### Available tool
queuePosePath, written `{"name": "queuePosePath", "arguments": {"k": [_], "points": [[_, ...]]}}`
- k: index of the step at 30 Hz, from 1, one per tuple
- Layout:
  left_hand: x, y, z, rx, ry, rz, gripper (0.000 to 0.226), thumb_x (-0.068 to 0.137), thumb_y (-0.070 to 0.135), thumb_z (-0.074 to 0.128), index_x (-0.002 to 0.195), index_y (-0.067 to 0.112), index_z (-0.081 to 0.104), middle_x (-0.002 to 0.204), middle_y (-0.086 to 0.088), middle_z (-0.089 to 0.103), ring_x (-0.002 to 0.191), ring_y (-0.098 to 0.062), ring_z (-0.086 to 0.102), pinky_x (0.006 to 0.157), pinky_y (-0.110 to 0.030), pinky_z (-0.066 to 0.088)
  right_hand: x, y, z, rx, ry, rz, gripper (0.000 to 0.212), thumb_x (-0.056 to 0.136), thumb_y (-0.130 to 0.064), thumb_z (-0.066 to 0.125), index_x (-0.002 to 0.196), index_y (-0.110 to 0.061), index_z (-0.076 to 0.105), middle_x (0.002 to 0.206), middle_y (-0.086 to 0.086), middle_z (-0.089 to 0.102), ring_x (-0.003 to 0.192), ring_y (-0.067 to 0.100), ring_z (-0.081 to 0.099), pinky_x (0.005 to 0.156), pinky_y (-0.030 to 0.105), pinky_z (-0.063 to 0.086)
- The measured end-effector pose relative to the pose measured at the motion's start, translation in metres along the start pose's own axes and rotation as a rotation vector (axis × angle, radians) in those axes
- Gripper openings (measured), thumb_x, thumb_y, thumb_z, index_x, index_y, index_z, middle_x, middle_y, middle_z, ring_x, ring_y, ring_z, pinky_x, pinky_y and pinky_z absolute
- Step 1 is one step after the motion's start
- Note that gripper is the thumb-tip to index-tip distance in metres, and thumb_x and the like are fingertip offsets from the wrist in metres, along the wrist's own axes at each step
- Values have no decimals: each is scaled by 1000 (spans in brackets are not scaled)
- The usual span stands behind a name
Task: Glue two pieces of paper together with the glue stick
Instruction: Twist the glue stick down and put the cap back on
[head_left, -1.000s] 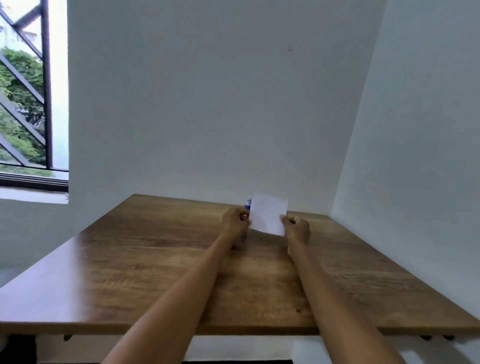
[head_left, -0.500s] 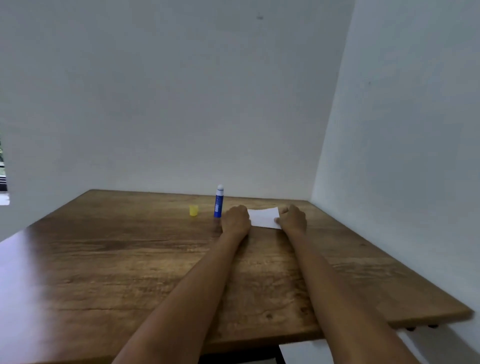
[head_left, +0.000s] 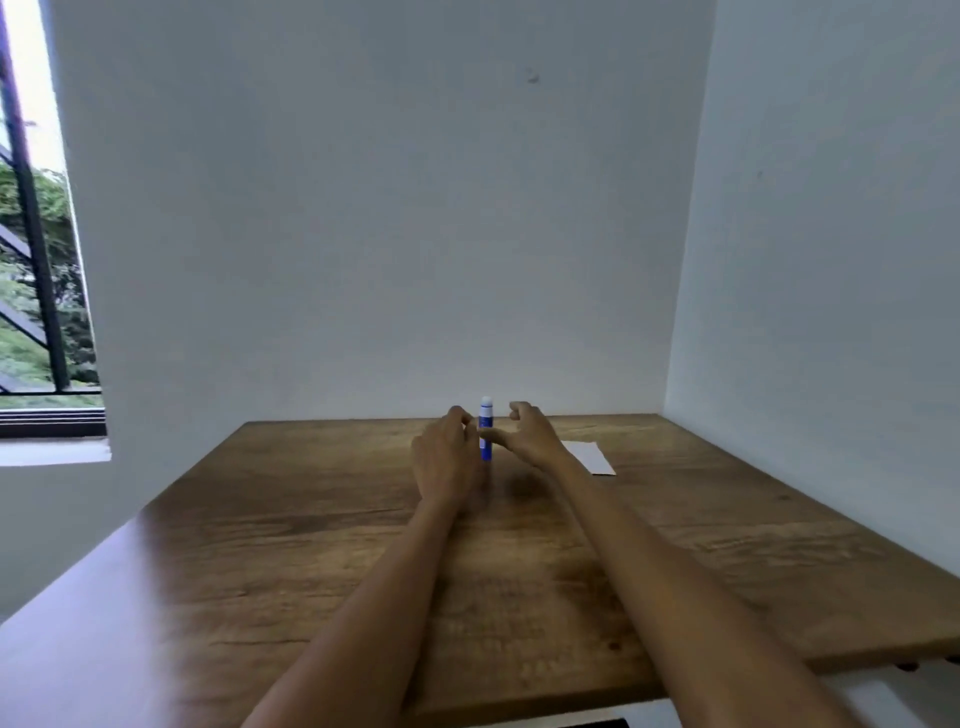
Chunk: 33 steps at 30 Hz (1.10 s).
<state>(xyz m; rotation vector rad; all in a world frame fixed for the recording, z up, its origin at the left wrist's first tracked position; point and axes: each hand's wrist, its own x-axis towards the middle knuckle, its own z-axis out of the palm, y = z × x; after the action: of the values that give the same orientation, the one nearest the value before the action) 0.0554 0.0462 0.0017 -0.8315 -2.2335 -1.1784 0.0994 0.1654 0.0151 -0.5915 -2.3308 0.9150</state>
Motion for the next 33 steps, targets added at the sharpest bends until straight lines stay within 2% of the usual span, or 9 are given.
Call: {"name": "queuePosePath", "arguments": {"k": [3, 5, 7, 13, 17, 19, 25, 30, 33], "points": [[4, -7, -1, -87, 4, -139, 18, 94, 20, 46, 106, 13, 58, 100, -6, 68, 90, -22, 61, 73, -32, 45, 11, -9, 16, -100, -76, 8, 55, 82, -34, 69, 122, -2, 50, 124, 15, 55, 114, 30, 53, 90, 34, 43], [5, -8, 3, -130, -60, -148, 20, 93, 18, 48, 111, 12, 55, 107, -8, 65, 97, -22, 59, 75, -30, 43, 14, -7, 21, -130, -39, -20, 26, 85, -25, 63, 103, -7, 56, 104, 13, 62, 98, 28, 58, 72, 26, 42], [4, -9, 6, -151, -111, -134, 27, 92, 17, 49, 118, 12, 51, 116, -9, 59, 107, -23, 54, 83, -33, 45, 14, -4, 25, -106, 38, -52, 15, 89, -24, 58, 92, -10, 54, 90, 6, 59, 84, 24, 56, 63, 24, 37], [13, -2, 3, -363, -74, -158, 43, 93, 26, 51, 134, 13, 45, 133, -10, 46, 121, -25, 45, 98, -39, 43, -9, -11, 26, 158, 147, -197, 23, 95, -21, 51, 114, -8, 47, 106, 4, 61, 90, 23, 64, 72, 32, 54], [20, 9, -7, -594, -111, -138, 31, 91, 25, 55, 120, 13, 57, 118, -11, 55, 107, -25, 56, 87, -32, 47, -17, -26, 31, 219, 210, -316, 26, 90, -3, 54, 115, -8, 54, 99, -3, 61, 76, 4, 61, 59, 4, 47], [23, 6, -14, -604, -105, -159, 29, 91, 27, 55, 116, 13, 59, 114, -7, 58, 101, -22, 58, 85, -32, 47, -20, -36, 35, 292, 214, -310, 23, 90, -5, 56, 112, -7, 57, 102, 1, 64, 75, 4, 61, 60, 5, 47], [29, -20, -27, -629, -78, -113, 28, 86, 24, 63, 106, 6, 64, 104, -4, 57, 92, -16, 55, 79, -26, 42, -24, -41, 45, 316, 19, -237, 32, 94, -9, 52, 126, -3, 52, 114, 12, 64, 98, 24, 64, 84, 34, 57], [33, -21, -40, -1006, -221, -111, 18, 85, 19, 66, 102, 11, 70, 98, 1, 70, 85, -2, 66, 70, -14, 52, -22, -35, 35, 314, -61, -266, 32, 96, -17, 49, 125, -4, 52, 104, 4, 59, 86, 9, 61, 77, 25, 58], [34, -18, -47, -1072, -301, -42, 9, 86, 18, 64, 92, 21, 71, 95, 2, 71, 80, 1, 67, 69, -12, 53, -21, -36, 34, 302, -92, -263, 33, 97, -22, 48, 125, -6, 50, 104, 2, 59, 84, 8, 60, 70, 18, 55]]}}
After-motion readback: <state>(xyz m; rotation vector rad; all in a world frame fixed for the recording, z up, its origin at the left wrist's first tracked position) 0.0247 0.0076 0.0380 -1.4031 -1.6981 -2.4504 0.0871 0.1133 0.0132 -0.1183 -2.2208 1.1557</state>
